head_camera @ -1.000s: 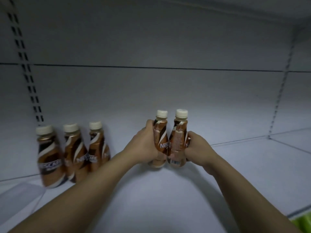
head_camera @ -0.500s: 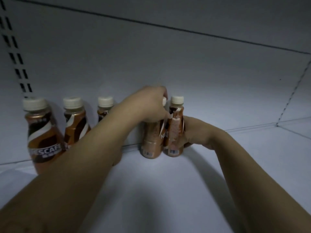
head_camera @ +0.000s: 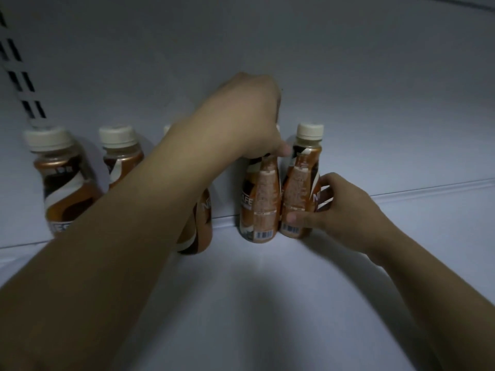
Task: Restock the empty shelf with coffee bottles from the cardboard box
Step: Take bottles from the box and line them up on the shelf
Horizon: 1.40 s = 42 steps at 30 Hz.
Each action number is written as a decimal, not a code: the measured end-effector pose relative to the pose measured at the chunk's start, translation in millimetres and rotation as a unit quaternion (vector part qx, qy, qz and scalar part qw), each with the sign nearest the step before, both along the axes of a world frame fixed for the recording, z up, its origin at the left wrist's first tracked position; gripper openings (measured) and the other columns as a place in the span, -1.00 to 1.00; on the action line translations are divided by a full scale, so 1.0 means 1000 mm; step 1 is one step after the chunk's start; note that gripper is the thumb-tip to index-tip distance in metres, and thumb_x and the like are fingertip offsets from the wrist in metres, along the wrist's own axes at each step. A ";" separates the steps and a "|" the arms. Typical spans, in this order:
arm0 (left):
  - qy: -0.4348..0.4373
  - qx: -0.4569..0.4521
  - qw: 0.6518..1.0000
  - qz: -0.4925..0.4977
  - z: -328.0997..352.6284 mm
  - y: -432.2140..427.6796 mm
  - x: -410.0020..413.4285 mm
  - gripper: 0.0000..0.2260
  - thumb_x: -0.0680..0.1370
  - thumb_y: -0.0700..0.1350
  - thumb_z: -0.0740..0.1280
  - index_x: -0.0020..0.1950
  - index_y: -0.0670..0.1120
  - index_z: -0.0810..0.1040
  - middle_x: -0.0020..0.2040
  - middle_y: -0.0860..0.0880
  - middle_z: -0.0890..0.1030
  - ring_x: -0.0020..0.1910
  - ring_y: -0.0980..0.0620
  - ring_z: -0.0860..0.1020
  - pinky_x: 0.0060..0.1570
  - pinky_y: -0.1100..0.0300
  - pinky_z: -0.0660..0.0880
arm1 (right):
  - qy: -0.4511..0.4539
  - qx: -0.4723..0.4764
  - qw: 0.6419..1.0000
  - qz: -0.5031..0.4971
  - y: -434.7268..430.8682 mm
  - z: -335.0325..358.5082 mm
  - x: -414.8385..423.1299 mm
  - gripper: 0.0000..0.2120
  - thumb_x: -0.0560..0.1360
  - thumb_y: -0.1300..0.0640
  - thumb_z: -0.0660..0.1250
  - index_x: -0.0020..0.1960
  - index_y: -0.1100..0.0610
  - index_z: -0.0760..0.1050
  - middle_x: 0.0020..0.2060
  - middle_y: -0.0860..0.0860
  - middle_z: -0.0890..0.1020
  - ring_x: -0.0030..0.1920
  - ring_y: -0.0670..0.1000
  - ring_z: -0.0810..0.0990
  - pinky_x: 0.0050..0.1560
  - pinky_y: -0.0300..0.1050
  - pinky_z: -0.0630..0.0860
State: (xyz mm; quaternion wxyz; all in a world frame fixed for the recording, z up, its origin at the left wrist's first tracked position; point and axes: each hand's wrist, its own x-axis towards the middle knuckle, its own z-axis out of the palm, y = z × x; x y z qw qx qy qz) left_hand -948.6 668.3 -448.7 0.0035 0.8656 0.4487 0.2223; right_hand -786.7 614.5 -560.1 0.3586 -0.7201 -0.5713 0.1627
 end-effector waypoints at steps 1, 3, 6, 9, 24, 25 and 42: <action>-0.001 0.002 1.000 0.001 0.000 0.000 0.000 -0.56 0.35 0.11 0.52 0.10 -0.11 0.60 -0.01 -0.07 0.62 -0.09 -0.05 0.56 -0.19 0.13 0.44 | -0.009 0.005 1.000 0.000 0.000 0.000 -0.001 -0.46 0.27 -0.07 0.59 0.12 0.00 0.40 -0.16 -0.18 0.53 -0.21 -0.19 0.53 -0.32 -0.31 0.37; -0.001 0.005 1.000 0.001 0.001 0.001 -0.003 -0.59 0.35 0.08 0.53 0.10 -0.09 0.62 -0.02 -0.06 0.63 -0.10 -0.03 0.56 -0.19 0.13 0.44 | -0.016 0.015 1.000 -0.004 0.001 -0.002 -0.002 -0.47 0.28 -0.05 0.59 0.11 -0.01 0.39 -0.15 -0.17 0.53 -0.20 -0.19 0.53 -0.33 -0.31 0.38; 0.004 0.003 1.000 0.009 0.004 0.002 -0.016 -0.63 0.35 0.04 0.55 0.10 -0.03 0.63 -0.01 -0.02 0.64 -0.11 0.00 0.55 -0.16 0.17 0.45 | 0.000 0.041 0.999 -0.009 0.003 -0.006 -0.006 -0.45 0.27 0.00 0.61 0.12 0.01 0.39 -0.10 -0.12 0.58 -0.17 -0.17 0.59 -0.33 -0.34 0.41; 0.012 -0.021 1.000 0.007 0.007 0.003 -0.028 -0.65 0.34 0.01 0.55 0.09 0.04 0.61 -0.03 0.05 0.60 -0.10 0.04 0.53 -0.16 0.22 0.39 | 0.011 0.052 0.999 0.009 0.004 -0.009 -0.014 -0.42 0.28 0.02 0.60 0.19 0.01 0.41 -0.04 -0.12 0.58 -0.17 -0.17 0.61 -0.30 -0.39 0.45; 0.035 0.000 0.999 0.016 0.011 0.004 -0.042 -0.64 0.31 -0.02 0.59 0.05 0.05 0.60 0.01 0.01 0.57 -0.04 -0.02 0.54 -0.10 0.16 0.47 | 0.018 0.075 0.994 0.078 -0.003 -0.012 -0.038 -0.52 0.44 0.15 0.47 0.31 -0.07 0.43 0.11 -0.15 0.59 0.03 -0.14 0.55 0.07 -0.30 0.48; 0.033 0.001 0.999 0.016 0.011 0.004 -0.042 -0.64 0.30 -0.02 0.59 0.05 0.05 0.60 0.02 0.00 0.57 -0.04 -0.03 0.54 -0.10 0.17 0.48 | 0.021 0.069 0.994 0.082 -0.004 -0.011 -0.039 -0.52 0.43 0.14 0.47 0.28 -0.11 0.41 0.11 -0.15 0.59 0.06 -0.12 0.55 0.14 -0.22 0.50; 0.043 0.104 0.989 -0.097 0.005 -0.020 -0.017 -0.54 0.40 0.11 0.46 0.26 0.08 0.47 0.23 0.04 0.49 0.21 0.00 0.42 0.12 0.04 0.44 | -0.031 0.044 0.999 -0.003 -0.047 0.043 -0.004 -0.12 0.38 -0.13 0.49 0.56 -0.01 0.12 0.46 0.00 0.36 0.39 0.01 0.40 0.33 -0.01 0.42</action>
